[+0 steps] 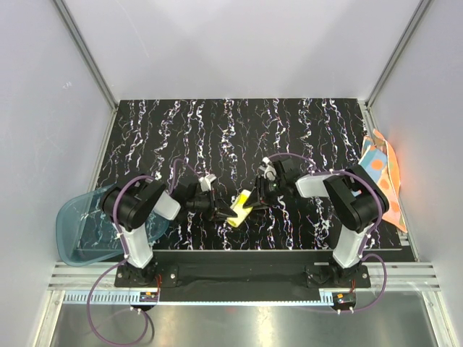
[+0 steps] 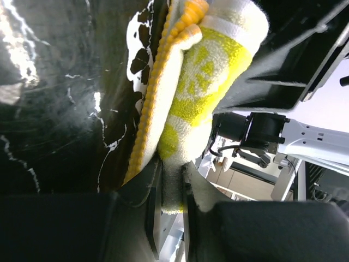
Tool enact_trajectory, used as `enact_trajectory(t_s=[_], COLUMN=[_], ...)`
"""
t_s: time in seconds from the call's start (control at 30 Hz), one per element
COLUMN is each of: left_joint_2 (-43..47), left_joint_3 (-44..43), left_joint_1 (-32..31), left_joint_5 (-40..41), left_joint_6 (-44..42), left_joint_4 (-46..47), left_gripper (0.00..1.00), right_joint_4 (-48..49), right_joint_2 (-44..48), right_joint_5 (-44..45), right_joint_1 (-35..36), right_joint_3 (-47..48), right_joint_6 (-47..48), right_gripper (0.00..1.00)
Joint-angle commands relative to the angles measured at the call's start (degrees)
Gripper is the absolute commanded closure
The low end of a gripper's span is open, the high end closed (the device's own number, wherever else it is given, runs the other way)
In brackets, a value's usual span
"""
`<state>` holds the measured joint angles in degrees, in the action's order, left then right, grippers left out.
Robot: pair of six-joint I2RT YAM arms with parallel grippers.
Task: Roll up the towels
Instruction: Roll the towel
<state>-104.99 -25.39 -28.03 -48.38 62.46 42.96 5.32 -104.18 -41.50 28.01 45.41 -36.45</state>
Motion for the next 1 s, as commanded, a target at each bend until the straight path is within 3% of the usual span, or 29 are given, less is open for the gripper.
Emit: enact_trajectory(t_s=[0.0, 0.27, 0.5, 0.73, 0.97], left_joint_2=[-1.71, 8.82, 22.45, 24.75, 19.31], left_joint_3=[0.96, -3.26, -7.39, -13.81, -16.18], left_joint_1=[0.78, 0.7, -0.44, -2.82, -5.01], left_joint_5=[4.51, 15.93, 26.74, 31.94, 27.47], left_joint_6=[-5.58, -17.34, -26.41, -32.13, -32.57], left_joint_4=[-11.11, -31.6, -46.54, -51.49, -43.49], left_gripper=[0.89, 0.58, 0.45, 0.39, 0.38], right_joint_4=[-2.59, -13.05, -20.17, -23.34, -27.99], right_joint_2=[-1.64, -4.27, -6.12, -6.3, -7.0], right_joint_5=[7.12, 12.05, 13.9, 13.37, 12.84], right_joint_1=[1.26, 1.43, 1.78, 2.93, 4.77], right_joint_3=[1.79, 7.41, 12.24, 14.88, 18.84], right_joint_6=[2.6, 5.85, 9.46, 12.01, 15.79], right_gripper=[0.71, 0.77, 0.78, 0.78, 0.78])
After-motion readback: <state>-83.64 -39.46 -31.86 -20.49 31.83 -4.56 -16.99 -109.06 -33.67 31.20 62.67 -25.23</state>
